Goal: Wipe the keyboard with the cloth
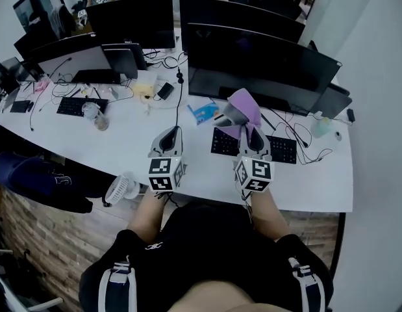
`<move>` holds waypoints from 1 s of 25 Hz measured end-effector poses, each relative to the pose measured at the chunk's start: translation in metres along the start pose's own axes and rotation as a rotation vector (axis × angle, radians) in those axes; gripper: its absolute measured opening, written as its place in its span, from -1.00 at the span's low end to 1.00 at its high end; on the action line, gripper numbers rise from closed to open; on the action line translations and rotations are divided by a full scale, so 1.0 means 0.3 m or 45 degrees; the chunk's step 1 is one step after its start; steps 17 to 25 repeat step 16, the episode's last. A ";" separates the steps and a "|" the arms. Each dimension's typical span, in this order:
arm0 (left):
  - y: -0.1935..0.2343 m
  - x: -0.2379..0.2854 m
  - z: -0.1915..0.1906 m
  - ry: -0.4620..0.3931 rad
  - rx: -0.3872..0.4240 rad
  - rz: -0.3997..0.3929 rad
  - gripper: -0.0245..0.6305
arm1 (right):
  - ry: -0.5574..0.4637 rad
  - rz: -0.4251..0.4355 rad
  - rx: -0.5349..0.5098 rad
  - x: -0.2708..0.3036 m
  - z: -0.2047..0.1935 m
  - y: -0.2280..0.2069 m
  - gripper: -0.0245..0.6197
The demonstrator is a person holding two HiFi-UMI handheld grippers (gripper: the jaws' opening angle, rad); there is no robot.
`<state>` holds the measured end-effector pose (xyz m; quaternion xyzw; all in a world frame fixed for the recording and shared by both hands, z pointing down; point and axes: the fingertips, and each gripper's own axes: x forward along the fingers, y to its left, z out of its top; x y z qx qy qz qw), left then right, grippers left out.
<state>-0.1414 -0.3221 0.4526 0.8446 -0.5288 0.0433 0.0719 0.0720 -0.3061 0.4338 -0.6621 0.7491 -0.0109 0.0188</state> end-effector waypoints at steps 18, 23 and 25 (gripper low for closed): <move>-0.048 -0.012 -0.013 0.020 0.015 -0.060 -0.89 | 0.014 -0.045 -0.006 -0.058 -0.011 -0.026 -0.65; -0.048 -0.012 -0.013 0.020 0.015 -0.060 -0.89 | 0.014 -0.045 -0.006 -0.058 -0.011 -0.026 -0.65; -0.048 -0.012 -0.013 0.020 0.015 -0.060 -0.89 | 0.014 -0.045 -0.006 -0.058 -0.011 -0.026 -0.65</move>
